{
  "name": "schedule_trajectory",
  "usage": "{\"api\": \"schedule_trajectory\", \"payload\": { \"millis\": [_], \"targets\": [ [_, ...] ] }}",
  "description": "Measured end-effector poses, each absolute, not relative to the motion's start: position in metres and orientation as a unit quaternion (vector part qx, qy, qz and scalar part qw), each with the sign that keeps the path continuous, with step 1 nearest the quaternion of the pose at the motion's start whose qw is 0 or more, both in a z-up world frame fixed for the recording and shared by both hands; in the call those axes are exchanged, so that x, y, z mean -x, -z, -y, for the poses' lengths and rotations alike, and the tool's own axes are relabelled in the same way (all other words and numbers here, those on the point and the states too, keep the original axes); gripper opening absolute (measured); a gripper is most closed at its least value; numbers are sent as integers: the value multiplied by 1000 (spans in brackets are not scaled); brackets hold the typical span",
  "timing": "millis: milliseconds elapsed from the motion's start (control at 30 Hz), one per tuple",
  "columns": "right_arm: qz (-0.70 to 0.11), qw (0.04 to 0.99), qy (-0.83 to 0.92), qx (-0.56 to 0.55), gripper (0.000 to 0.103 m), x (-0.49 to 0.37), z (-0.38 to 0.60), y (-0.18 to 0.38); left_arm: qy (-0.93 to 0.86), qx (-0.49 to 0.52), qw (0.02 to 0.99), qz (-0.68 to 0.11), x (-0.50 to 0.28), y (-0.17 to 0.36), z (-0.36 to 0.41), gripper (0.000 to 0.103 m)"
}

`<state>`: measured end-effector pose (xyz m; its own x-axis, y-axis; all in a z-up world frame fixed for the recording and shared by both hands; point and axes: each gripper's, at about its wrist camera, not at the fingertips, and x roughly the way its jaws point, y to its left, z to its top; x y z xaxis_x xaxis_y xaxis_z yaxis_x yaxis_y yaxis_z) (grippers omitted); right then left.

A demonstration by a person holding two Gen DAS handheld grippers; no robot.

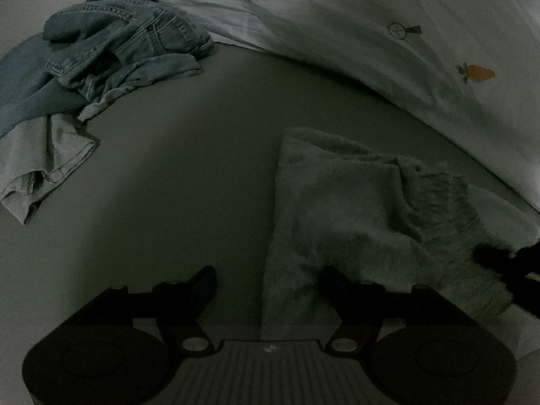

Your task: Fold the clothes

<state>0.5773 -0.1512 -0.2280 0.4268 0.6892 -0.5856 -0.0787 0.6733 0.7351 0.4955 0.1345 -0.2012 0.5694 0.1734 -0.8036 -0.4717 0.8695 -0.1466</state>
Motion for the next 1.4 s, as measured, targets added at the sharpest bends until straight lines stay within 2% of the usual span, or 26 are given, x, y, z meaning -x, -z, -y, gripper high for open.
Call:
{"api": "schedule_trajectory", "payload": {
  "millis": [167,367,467,567,633,733,800,867,1033,1133,1233,1400],
  "targets": [
    [-410,824,-238,-310,10,-559,183,190,-165,210,868,-418,-489,200,-137,71],
    [-446,838,-167,-265,10,-563,208,225,-143,188,873,-427,-492,204,-124,71],
    [-413,839,-174,-310,9,-559,213,211,-135,190,872,-431,-493,203,-124,71],
    [-391,854,-182,-290,9,-558,216,193,-134,187,873,-429,-491,207,-123,72],
    [-408,857,-165,-267,10,-563,215,202,-133,175,875,-431,-493,208,-120,75],
    [-445,846,-133,-261,14,-568,214,223,-135,145,874,-444,-499,208,-111,78],
    [-451,840,-126,-274,21,-570,216,225,-141,129,869,-457,-504,208,-109,78],
    [-439,848,-114,-275,38,-566,225,216,-143,123,861,-472,-509,206,-110,78],
    [-396,864,-60,-304,46,-543,284,201,-159,101,857,-479,-528,186,-108,78],
    [-384,850,3,-361,46,-521,339,206,-145,91,867,-469,-539,171,-94,78],
    [-339,832,68,-434,46,-491,399,215,-121,78,875,-463,-551,162,-73,82],
    [-290,824,181,-451,47,-463,484,225,-86,45,866,-490,-574,179,-31,82]
  ]
}}
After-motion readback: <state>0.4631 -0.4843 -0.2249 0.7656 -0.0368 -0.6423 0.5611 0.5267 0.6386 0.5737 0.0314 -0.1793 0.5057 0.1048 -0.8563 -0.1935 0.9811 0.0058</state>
